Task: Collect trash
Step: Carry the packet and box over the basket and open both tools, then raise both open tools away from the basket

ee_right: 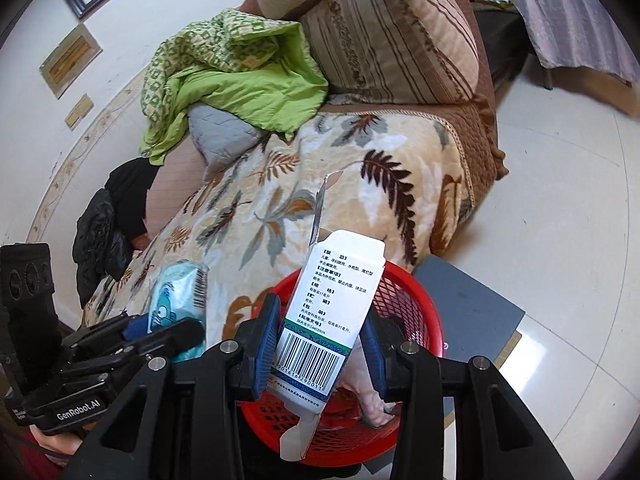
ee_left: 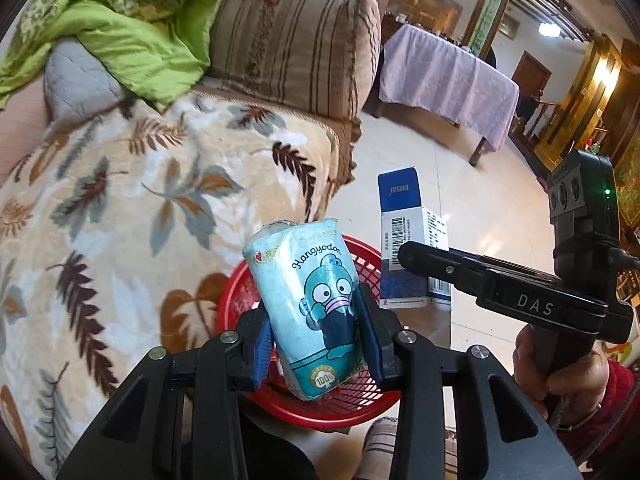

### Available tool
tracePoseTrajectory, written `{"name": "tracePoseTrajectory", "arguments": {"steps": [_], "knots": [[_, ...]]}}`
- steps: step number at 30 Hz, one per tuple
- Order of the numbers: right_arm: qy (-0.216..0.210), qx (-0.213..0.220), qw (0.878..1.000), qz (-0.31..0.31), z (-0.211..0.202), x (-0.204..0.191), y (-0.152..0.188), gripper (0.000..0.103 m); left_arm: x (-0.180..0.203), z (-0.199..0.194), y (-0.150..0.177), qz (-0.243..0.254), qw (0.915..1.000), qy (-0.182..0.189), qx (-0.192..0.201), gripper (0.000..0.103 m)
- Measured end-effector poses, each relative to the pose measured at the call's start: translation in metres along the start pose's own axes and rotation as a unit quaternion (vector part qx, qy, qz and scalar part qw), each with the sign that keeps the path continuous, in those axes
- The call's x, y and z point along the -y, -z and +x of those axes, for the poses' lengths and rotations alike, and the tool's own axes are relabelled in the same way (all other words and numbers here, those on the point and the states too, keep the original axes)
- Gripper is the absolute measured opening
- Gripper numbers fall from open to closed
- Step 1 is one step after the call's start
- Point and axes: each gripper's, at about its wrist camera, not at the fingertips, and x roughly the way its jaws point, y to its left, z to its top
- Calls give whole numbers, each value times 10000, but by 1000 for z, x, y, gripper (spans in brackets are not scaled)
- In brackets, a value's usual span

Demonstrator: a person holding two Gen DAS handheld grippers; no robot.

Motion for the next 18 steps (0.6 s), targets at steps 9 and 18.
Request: {"name": "tracePoseTrajectory", "arguments": {"steps": [9, 18], "knots": [[93, -144, 9998, 52, 6, 10, 0, 52, -1, 20, -1, -72, 9999, 7, -101, 51], [403, 97, 9991, -97, -7, -6, -2, 64, -13, -6, 3, -250, 9990, -285, 230, 67]]}}
